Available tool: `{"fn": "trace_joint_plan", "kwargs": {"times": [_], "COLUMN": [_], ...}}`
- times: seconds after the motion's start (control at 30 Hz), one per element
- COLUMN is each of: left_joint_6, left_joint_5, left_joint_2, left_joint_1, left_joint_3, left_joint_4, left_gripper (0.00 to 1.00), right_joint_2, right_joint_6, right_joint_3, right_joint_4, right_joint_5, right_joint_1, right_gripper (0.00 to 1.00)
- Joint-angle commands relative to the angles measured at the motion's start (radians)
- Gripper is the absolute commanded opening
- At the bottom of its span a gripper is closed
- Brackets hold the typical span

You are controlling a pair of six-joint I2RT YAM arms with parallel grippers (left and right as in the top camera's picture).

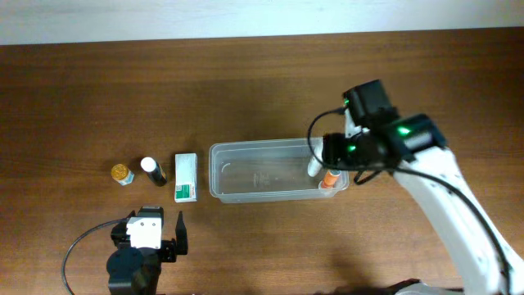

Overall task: Pack container
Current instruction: 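Carry the orange tube into the container beside the white bottle, then withdraw the right gripper to the right side, then reach the left gripper to the gold-lidded jar and grasp it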

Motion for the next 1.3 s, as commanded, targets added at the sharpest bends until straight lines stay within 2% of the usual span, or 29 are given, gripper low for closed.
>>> {"fn": "trace_joint_plan", "kwargs": {"times": [0.0,0.13,0.23,0.3,0.47,0.77,0.83,0.9,1.03,1.1,1.17,1.27], "left_joint_6": [0.009,0.009,0.019,0.071,0.072,0.085,0.135,0.136,0.137,0.143,0.134,0.046], "left_joint_5": [0.014,0.014,0.006,-0.082,-0.118,-0.128,-0.171,-0.173,-0.08,-0.071,-0.018,-0.046], "left_joint_2": [-0.007,-0.007,-0.007,-0.007,-0.007,-0.007,-0.007,-0.007,-0.007,-0.007,-0.006,0.018], "left_joint_1": [0.006,0.006,0.006,0.006,0.006,0.006,0.006,0.006,0.006,0.006,0.006,0.006], "left_joint_3": [-0.003,-0.003,-0.003,-0.002,-0.003,-0.003,-0.003,-0.003,-0.003,-0.003,-0.003,0.022], "left_joint_4": [0.002,0.002,0.003,0.003,-0.016,-0.005,0.06,0.117,0.129,0.188,0.264,0.346], "left_gripper": [1.0,1.0,1.0,1.0,1.0,1.0,1.0,1.0,1.0,1.0,1.0,1.0], "right_joint_2": [-0.096,-0.135,-0.129,-0.121,-0.102,-0.094,-0.094,-0.094,-0.094,-0.094,-0.094,-0.094], "right_joint_6": [0.006,0.01,0.046,0.053,0.053,0.053,0.053,0.053,0.053,0.053,0.053,0.053], "right_joint_3": [0.061,0.062,0.061,0.061,0.061,0.061,0.061,0.061,0.061,0.061,0.061,0.061], "right_joint_4": [-0.003,0.016,0.01,0.003,-0.027,-0.03,-0.03,-0.03,-0.03,-0.03,-0.03,-0.03], "right_joint_5": [0.028,0.03,0.02,0.0,-0.015,-0.014,-0.014,-0.014,-0.014,-0.014,-0.014,-0.014], "right_joint_1": [-0.082,-0.251,-0.387,-0.469,-0.572,-0.587,-0.587,-0.587,-0.587,-0.587,-0.587,-0.587], "right_gripper": [0.84,0.98,0.98,0.98,0.98,0.98,0.99,0.98,0.98,0.98,0.98,0.98]}}
